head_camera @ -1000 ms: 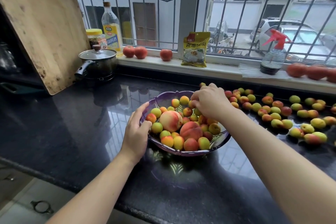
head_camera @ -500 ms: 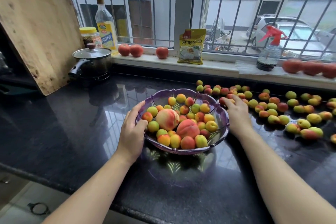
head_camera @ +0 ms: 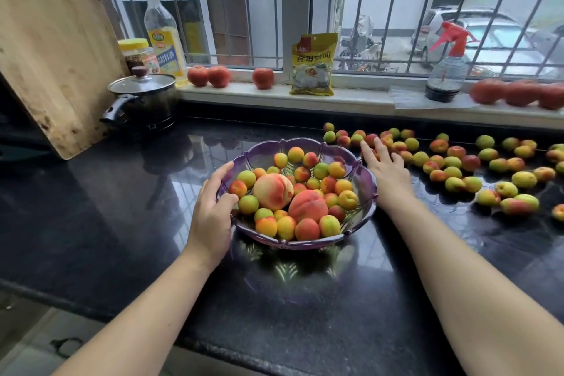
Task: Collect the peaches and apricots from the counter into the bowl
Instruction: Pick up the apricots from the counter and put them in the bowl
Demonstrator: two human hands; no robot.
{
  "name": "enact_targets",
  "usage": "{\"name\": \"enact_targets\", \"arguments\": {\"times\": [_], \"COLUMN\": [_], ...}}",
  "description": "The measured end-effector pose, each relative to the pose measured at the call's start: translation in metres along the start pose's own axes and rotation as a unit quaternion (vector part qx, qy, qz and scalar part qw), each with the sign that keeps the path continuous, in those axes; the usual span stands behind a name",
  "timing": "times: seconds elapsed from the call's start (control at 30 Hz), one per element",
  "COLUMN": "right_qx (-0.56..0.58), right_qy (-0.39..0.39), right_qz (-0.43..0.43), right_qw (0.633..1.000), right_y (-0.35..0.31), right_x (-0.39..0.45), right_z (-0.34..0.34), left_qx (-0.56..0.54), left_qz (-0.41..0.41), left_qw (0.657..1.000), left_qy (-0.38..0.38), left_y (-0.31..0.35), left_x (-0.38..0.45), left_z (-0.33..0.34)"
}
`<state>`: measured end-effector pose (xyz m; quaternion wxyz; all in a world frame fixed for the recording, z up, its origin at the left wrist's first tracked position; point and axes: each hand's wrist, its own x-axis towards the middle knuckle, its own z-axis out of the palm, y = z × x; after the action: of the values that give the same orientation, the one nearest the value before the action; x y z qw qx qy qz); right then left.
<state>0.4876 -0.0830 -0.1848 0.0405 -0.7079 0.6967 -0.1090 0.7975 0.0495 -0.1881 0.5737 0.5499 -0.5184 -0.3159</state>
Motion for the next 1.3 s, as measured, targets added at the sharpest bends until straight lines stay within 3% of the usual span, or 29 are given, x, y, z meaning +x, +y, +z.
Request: {"name": "enact_targets", "arguments": {"times": [0.17,0.33,0.5,0.7,0.83,0.9,0.97,1.03,1.1,1.2,1.3], "right_qx": [-0.032,-0.013,-0.023,0.054,0.237,0.302,0.308,0.237,0.093,-0.148,-0.265], "right_qy": [-0.03,0.156,0.117,0.214,0.272,0.241,0.162,0.055,-0.026,-0.015,-0.021], "right_qz": [-0.004,-0.025,-0.019,-0.009,-0.018,-0.066,-0.139,-0.224,-0.295,-0.342,-0.343], "right_qw": [0.999,0.987,0.993,0.975,0.933,0.92,0.927,0.944,0.951,0.928,0.901], "right_y": [0.002,0.003,0.008,0.009,-0.002,-0.017,-0.039,-0.072,-0.107,-0.146,-0.16], "right_x": [0.012,0.007,0.01,0.01,0.0,-0.008,-0.017,-0.024,-0.025,-0.023,-0.021], "right_z": [0.001,0.011,0.011,0.011,-0.019,-0.045,-0.072,-0.089,-0.092,-0.083,-0.077], "left_qx": [-0.003,0.0,0.0,-0.007,0.002,0.007,0.008,0.005,0.003,0.002,0.004], "left_qz": [-0.003,-0.005,-0.005,-0.008,-0.001,-0.001,-0.003,-0.003,-0.006,-0.005,-0.005], "left_qw": [1.0,1.0,1.0,1.0,1.0,1.0,1.0,1.0,1.0,1.0,1.0], "left_qy": [-0.002,-0.001,-0.005,-0.005,0.002,0.004,0.004,0.006,0.005,0.004,0.01], "left_y": [0.001,0.001,0.0,0.0,-0.001,-0.002,-0.002,-0.002,-0.002,-0.003,0.0], "left_x": [-0.001,-0.001,-0.001,0.0,0.001,0.001,0.001,0.001,0.001,-0.001,-0.002], "left_z": [0.0,0.0,0.001,0.001,0.0,0.0,0.0,0.0,0.0,0.0,0.0]}}
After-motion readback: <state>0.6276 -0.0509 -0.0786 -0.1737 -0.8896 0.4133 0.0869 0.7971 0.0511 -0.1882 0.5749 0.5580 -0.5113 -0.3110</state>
